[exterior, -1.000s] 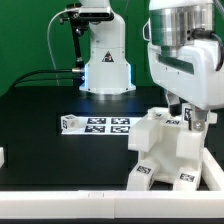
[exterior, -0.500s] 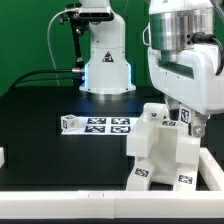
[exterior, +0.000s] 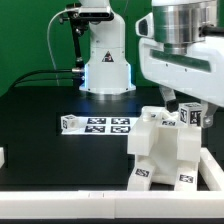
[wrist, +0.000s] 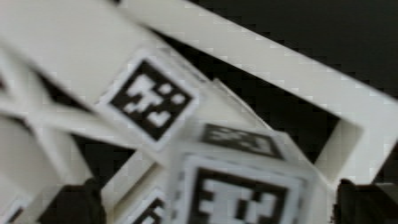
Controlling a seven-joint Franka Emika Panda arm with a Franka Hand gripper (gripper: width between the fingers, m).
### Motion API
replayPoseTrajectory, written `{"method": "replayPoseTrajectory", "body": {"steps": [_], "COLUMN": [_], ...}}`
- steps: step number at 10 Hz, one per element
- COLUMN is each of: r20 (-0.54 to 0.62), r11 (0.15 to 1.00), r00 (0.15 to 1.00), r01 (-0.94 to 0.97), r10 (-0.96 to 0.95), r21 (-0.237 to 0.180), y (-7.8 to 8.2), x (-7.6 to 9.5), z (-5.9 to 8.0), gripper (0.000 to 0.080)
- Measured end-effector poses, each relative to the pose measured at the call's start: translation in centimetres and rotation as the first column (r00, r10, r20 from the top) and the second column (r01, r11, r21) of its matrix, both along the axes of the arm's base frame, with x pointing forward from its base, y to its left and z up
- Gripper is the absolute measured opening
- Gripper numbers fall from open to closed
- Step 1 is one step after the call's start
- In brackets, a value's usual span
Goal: Assemble chair
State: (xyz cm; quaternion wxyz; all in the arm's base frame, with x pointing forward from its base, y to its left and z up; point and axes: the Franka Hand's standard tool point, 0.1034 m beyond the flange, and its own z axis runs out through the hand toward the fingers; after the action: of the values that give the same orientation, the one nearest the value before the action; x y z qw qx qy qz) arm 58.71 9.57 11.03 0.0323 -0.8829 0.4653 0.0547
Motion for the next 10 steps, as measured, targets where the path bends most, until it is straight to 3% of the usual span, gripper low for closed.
{"method": "replayPoseTrajectory", "body": {"steps": [1,3,6,8,10], "r20": [-0.007,0.034,0.057,0.110,0.100], "r11": [0.995,0.987,0.927,0.755,0.622], "r00": [0.995,0.986,0.925,0.748,0.614], "r01": [-0.104,-0.162,-0.376,-0.654,-0.779], "r10": [0.104,0.161,0.375,0.655,0.783], "r21": [-0.007,-0.001,0.000,-0.049,-0.086], "y": [0.5,1.9,1.4,0.6,0.8], "x": [-0.4,0.3,0.2,0.9,0.1], "z": [-0.1,1.2,1.0,1.1,0.0], "gripper": [0.0649,0.0649,0.0649,0.0649,0.0649]}}
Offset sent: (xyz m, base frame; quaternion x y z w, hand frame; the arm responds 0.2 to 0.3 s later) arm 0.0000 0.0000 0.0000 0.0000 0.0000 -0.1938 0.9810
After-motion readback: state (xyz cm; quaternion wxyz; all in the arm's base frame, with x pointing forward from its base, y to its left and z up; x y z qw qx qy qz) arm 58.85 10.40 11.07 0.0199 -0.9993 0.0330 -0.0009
